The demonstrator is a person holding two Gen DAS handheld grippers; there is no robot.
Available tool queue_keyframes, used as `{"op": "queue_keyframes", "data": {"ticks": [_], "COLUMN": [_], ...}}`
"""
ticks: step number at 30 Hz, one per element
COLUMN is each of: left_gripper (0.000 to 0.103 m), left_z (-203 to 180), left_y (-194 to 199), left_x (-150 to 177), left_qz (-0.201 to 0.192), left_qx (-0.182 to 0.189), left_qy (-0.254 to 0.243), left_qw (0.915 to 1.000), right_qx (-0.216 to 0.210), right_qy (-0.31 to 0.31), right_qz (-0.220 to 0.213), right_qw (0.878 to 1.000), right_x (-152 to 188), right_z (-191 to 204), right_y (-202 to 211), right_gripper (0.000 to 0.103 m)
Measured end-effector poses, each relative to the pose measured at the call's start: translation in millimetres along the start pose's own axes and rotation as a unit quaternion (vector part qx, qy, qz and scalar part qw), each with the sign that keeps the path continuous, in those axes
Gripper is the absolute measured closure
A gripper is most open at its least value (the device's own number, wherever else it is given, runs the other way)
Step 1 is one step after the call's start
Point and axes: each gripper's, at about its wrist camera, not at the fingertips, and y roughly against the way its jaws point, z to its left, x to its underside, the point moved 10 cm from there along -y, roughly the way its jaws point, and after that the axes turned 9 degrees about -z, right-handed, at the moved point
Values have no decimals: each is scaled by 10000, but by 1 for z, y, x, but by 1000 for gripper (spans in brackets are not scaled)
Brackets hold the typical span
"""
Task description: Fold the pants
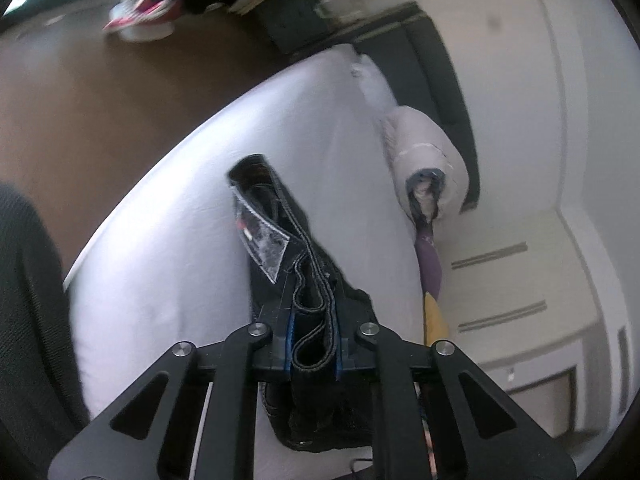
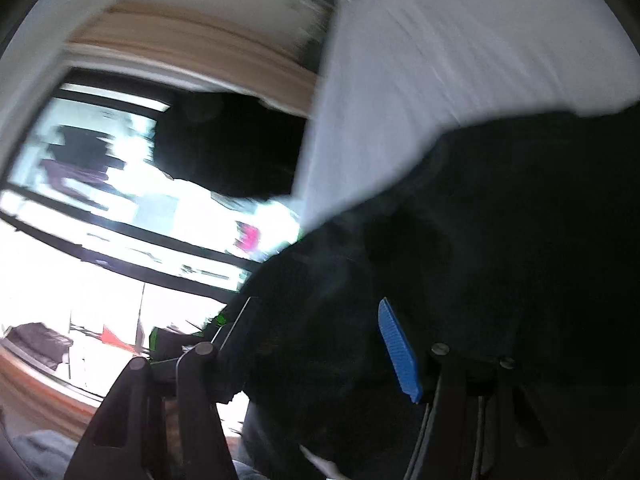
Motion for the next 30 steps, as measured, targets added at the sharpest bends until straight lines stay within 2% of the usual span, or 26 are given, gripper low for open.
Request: {"op": "queue_keyframes", "data": {"ticks": [1, 2, 3, 6, 10, 11, 12, 14, 18, 23, 27, 28, 30], "left_gripper": [91, 91, 91, 92, 91, 91, 91, 91, 92, 92, 92, 92, 92], "left_z": [-10, -20, -30, -62, -116, -131, -148, -174, -201, -207, -214, -217, -215], "left_y": [-1, -3, -4, -12, -30, -37, -43, -52, -79, -96, -108, -111, -107], "left_x": [0, 1, 2, 8, 33, 43, 55, 80, 137, 196, 219, 226, 240], "left_qz": [4, 14, 23, 74, 260, 341, 405, 504, 862, 1221, 1269, 1261, 1293], "left_qx": [33, 70, 95, 176, 345, 401, 465, 557, 606, 541, 512, 495, 464], "left_qy": [-100, -218, -340, -728, -1385, -1574, -1814, -2322, -3038, -3743, -4138, -4295, -4504], "left_qw": [9999, 9997, 9994, 9972, 9894, 9861, 9815, 9698, 9469, 9176, 9001, 8928, 8822], "right_qx": [184, 380, 408, 298, 231, 204, 75, -372, -719, -384, 98, 353, 501], "right_qy": [-96, -158, -116, -87, 20, -146, -314, -548, -269, 305, 701, 803, 877], "right_qz": [182, 354, 309, 154, 87, 44, -36, -333, -525, -294, 94, 214, 359], "right_qw": [9996, 9985, 9986, 9994, 9997, 9997, 9995, 9972, 9957, 9984, 9974, 9959, 9942], "right_x": [5, 12, 13, 12, 16, 14, 11, -2, -23, -24, -11, -5, 0], "right_z": [-11, -24, -28, -28, -24, -23, -21, -10, 23, 48, 51, 45, 41], "right_y": [-9, -19, -22, -22, -15, -8, 0, 29, 76, 99, 97, 95, 94], "right_gripper": [41, 47, 48, 48, 48, 43, 35, 31, 20, 15, 15, 15, 15]}}
